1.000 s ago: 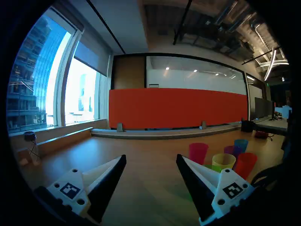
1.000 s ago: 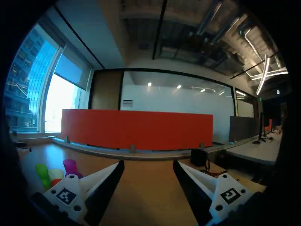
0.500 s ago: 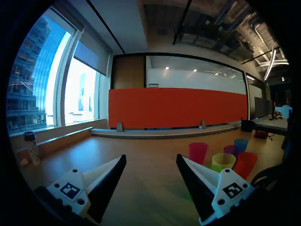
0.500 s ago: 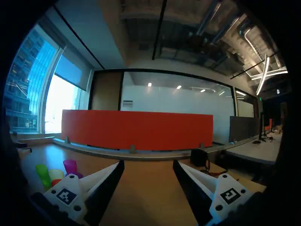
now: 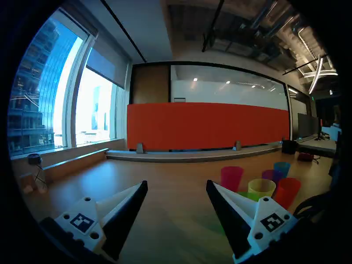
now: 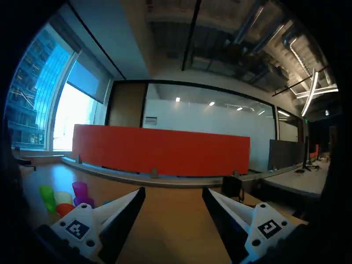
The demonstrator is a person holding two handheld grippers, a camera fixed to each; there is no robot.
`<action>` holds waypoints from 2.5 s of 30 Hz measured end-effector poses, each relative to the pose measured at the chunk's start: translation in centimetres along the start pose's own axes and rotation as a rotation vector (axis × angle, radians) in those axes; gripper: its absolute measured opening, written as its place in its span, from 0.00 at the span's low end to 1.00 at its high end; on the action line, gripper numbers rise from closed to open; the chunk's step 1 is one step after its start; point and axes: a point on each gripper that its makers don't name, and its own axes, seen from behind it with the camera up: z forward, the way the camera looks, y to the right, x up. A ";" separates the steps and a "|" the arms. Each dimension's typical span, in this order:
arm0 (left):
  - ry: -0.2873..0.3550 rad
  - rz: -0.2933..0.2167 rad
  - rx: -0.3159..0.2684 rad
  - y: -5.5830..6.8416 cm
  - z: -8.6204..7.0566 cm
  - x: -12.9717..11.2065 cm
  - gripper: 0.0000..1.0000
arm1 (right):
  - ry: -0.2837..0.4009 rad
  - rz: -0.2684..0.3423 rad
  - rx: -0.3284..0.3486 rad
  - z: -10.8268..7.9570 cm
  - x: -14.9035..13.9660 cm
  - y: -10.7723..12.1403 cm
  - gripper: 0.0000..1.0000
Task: Pour water
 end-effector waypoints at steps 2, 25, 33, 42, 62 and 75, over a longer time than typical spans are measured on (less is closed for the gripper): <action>0.000 0.000 0.000 0.0 0.0 0.0 0.99 | -0.002 0.002 0.006 0.2 -0.2 -0.2 1.00; 0.000 0.000 0.000 0.0 0.0 0.0 0.99 | -0.046 0.036 0.036 1.4 -5.5 -1.3 1.00; 0.000 0.000 0.000 -0.1 0.0 -0.1 0.99 | -0.057 0.057 0.040 1.6 -6.4 -1.1 1.00; 0.000 0.000 0.000 -0.1 0.0 0.0 0.99 | -0.077 0.073 0.040 1.6 -7.4 -1.0 1.00; 0.000 0.000 0.000 -0.1 0.0 -0.1 0.99 | -0.092 0.076 0.037 1.5 -7.6 -1.0 1.00; 0.000 0.000 0.000 0.0 0.0 -0.1 0.99 | -0.094 0.077 0.043 1.4 -7.7 -1.3 1.00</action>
